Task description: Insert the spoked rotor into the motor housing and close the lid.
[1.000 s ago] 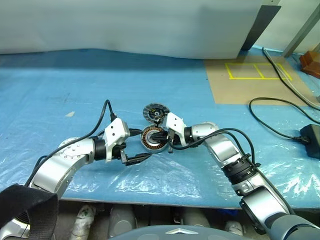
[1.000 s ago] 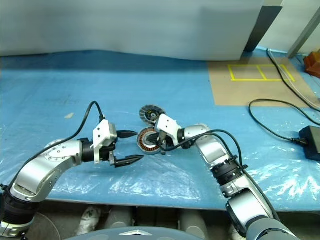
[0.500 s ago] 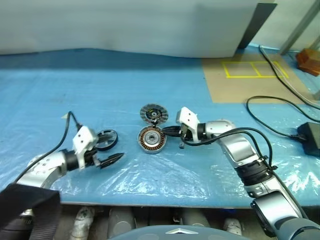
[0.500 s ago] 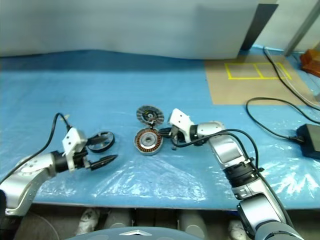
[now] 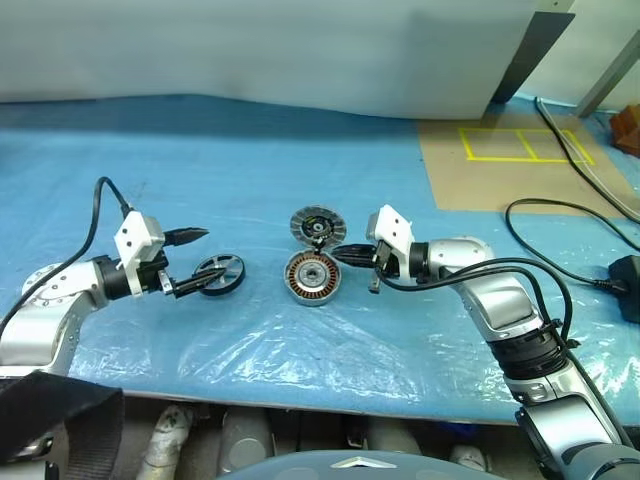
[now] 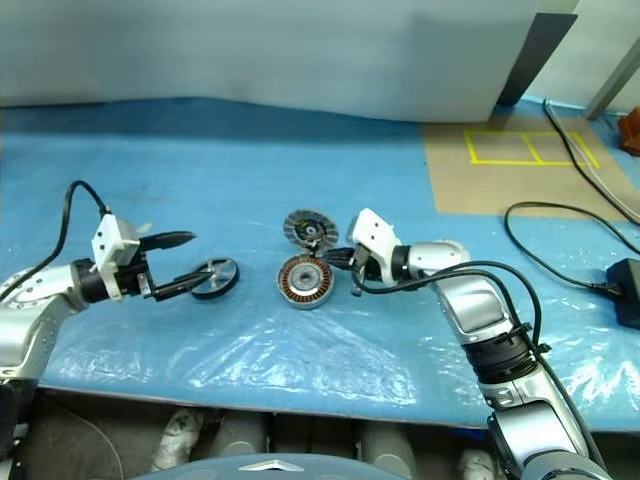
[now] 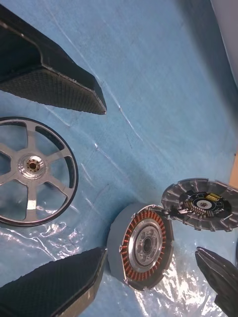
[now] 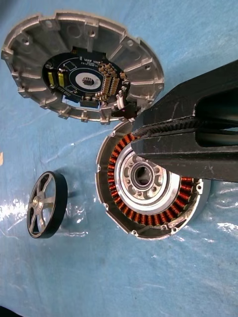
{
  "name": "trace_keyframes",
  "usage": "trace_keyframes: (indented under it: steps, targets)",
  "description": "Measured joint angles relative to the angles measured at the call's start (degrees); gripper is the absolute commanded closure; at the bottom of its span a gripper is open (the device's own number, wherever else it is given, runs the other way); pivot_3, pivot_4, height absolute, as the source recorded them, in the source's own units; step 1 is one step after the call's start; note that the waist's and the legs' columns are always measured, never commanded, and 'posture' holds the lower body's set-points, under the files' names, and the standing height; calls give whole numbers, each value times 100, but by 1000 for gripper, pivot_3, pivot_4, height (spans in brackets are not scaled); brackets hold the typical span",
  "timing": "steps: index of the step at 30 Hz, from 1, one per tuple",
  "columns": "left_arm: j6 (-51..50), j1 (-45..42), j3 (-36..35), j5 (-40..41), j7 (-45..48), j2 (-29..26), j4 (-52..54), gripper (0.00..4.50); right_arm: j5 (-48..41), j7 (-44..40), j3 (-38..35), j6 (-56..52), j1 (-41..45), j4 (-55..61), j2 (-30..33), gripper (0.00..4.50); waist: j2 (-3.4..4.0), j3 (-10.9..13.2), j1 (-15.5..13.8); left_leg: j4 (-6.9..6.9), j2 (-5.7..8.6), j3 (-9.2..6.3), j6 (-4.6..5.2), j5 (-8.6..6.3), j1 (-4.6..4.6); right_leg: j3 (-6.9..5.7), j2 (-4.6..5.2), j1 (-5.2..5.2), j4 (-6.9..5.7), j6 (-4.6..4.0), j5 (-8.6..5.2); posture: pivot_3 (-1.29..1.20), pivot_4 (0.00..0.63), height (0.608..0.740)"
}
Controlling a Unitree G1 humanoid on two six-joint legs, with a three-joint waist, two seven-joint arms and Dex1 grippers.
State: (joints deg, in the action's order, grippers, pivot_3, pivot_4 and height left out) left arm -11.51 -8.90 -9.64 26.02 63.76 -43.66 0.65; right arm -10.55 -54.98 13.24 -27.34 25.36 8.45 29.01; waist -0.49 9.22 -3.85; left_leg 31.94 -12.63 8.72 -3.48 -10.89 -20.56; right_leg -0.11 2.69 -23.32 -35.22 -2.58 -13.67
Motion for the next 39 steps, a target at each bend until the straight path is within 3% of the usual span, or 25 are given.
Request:
trace_keyframes:
  steps: [6, 15, 27, 30, 37, 39]
  targets:
    - [-57, -397, 219, -60, 298, -27, -293, 0, -241, 62, -247, -241, -179, 423, 124, 4469, 0, 0, -21, 4, 1, -1, 0, 0, -5, 0, 1, 0, -1, 1, 0, 0, 150, 740]
    - [-67, -708, 617, -277, 1100, -311, -758, 0, -1106, -666, -533, -646, -900, 1439, 1056, 4469, 4, 2, -9, 8, -2, 0, 0, 0, 4, 2, 0, 2, -3, -6, -3, 0, 150, 740]
    - [922, -1801, 1132, -1162, 1345, -151, -2375, 0, -1113, -415, -384, -508, -1063, 1476, 907, 4469, 4, 3, -56, 28, 4, -3, 0, 0, 0, 2, 8, 3, -24, -8, -3, 0, 150, 740]
    - [768, -2068, 1150, -1144, 1389, -27, -2439, 656, -1056, -323, -349, -479, -1072, 1474, 908, 4500, 4, 3, -62, 28, 4, -3, 0, 0, -2, 2, 8, 1, -23, -8, -3, 0, 150, 740]
    - [971, -2384, 1311, -1343, 1810, -33, -2903, 3047, -942, -157, -346, -434, -1121, 1434, 923, 4500, 5, 3, -50, 26, 4, -3, -1, 0, -2, 1, 7, 1, -23, -7, -3, 0, 150, 740]
    - [973, -2465, 1340, -1352, 1952, -56, -2945, 3047, -919, -143, -338, -433, -1159, 1435, 942, 4500, 5, 3, -66, 26, 3, -5, 0, 0, -5, 0, 7, 0, -23, -7, -3, 0, 150, 740]
